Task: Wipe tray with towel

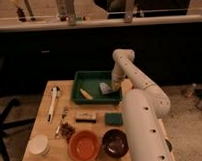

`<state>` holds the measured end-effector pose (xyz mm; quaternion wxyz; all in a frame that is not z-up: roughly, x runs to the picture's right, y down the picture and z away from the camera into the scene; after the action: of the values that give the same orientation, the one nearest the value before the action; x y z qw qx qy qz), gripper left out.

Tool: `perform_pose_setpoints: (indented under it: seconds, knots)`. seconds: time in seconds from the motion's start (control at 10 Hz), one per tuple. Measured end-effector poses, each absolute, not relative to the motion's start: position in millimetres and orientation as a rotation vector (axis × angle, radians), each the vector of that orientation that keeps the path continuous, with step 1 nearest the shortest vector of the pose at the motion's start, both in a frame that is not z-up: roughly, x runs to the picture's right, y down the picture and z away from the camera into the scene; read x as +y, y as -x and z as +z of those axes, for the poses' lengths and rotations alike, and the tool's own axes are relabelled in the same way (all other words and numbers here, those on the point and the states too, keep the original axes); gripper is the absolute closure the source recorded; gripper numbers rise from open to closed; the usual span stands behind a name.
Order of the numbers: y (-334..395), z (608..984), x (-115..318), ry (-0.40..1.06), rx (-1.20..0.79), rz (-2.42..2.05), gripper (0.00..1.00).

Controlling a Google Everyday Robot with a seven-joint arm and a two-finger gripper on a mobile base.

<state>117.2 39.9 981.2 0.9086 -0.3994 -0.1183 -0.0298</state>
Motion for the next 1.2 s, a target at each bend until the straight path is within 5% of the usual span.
perform_pose_setpoints:
  seconds: [1.2]
  knots:
    - [-87.1, 976.9, 45.7, 0.857, -0.249, -0.183, 1.00]
